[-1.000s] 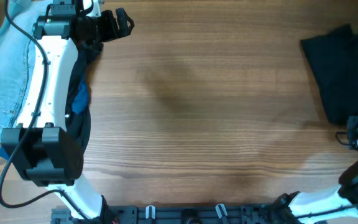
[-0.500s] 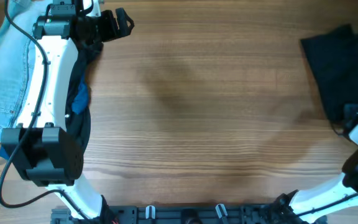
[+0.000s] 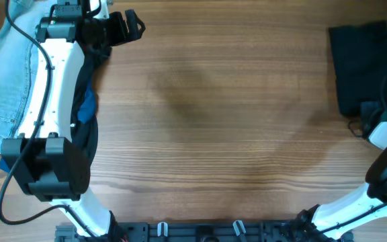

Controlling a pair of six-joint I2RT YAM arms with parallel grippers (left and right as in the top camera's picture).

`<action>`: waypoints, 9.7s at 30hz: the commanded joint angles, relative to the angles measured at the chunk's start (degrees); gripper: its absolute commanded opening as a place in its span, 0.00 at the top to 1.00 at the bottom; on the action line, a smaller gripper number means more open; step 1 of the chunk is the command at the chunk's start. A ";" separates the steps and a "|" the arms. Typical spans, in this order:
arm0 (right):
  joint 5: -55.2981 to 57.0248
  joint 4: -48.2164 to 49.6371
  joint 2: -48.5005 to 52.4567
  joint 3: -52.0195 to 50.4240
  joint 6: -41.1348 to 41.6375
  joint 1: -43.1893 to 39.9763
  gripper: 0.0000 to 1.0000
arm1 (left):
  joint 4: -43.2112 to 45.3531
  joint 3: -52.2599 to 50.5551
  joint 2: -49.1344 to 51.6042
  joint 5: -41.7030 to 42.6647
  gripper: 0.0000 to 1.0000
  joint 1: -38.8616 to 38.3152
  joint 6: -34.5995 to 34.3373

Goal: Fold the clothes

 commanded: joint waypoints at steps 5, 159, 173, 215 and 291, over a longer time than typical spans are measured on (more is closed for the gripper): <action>-1.51 -1.44 0.83 2.82 -5.88 -1.70 0.93 | -0.24 -0.26 0.74 0.72 0.00 -0.22 -0.31; -4.22 -43.85 -20.31 23.69 -39.12 23.30 0.00 | 38.97 -45.86 -63.63 -7.26 0.00 3.17 4.26; -4.22 -43.85 -20.31 23.69 -39.12 23.30 0.00 | 60.13 -89.20 -95.32 -7.13 0.00 5.92 4.07; -4.22 -43.85 -20.31 23.69 -39.12 23.30 0.00 | 45.20 -103.36 -108.45 -6.97 0.00 5.90 3.69; -10.93 -11.54 -108.85 -48.00 -51.12 37.29 0.00 | 45.22 -103.36 -108.45 -6.97 0.00 5.90 3.69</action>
